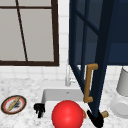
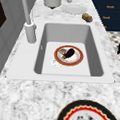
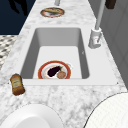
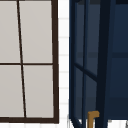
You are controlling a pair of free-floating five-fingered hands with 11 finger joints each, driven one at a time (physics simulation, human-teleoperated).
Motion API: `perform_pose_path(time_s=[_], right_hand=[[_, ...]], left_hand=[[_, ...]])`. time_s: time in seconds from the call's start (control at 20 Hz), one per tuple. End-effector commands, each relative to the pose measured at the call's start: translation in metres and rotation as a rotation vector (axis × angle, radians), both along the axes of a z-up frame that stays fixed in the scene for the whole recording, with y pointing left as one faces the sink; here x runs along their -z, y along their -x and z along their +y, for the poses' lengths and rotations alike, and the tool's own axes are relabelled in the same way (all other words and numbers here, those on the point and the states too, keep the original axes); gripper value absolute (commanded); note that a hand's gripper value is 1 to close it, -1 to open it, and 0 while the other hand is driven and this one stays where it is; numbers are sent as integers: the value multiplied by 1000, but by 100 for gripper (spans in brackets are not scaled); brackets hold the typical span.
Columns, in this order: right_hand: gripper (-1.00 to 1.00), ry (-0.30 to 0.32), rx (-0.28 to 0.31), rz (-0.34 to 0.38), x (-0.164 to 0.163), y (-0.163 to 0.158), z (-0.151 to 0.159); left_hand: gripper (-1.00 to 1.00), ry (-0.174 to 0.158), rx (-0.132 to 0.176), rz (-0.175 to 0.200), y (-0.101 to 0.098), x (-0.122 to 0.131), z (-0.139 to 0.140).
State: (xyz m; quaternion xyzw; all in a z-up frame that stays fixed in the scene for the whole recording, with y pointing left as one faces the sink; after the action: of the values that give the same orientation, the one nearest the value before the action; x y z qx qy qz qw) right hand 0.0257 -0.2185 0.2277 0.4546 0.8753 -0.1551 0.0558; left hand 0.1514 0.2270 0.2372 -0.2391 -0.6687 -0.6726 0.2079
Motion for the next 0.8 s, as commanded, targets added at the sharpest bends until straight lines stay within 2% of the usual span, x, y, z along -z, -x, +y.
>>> perform_pose_path(time_s=[0.0, 0.55, 0.75], right_hand=[[-100, -21, 0, 67, 1, 2, -24], [-100, -176, 66, 223, -7, 26, -68], [-100, -192, 81, 281, -6, 28, -85]], left_hand=[[0, 0, 0, 0, 0, 0, 0], [0, 0, 0, 0, 0, 0, 0], [0, 0, 0, 0, 0, 0, 0]])
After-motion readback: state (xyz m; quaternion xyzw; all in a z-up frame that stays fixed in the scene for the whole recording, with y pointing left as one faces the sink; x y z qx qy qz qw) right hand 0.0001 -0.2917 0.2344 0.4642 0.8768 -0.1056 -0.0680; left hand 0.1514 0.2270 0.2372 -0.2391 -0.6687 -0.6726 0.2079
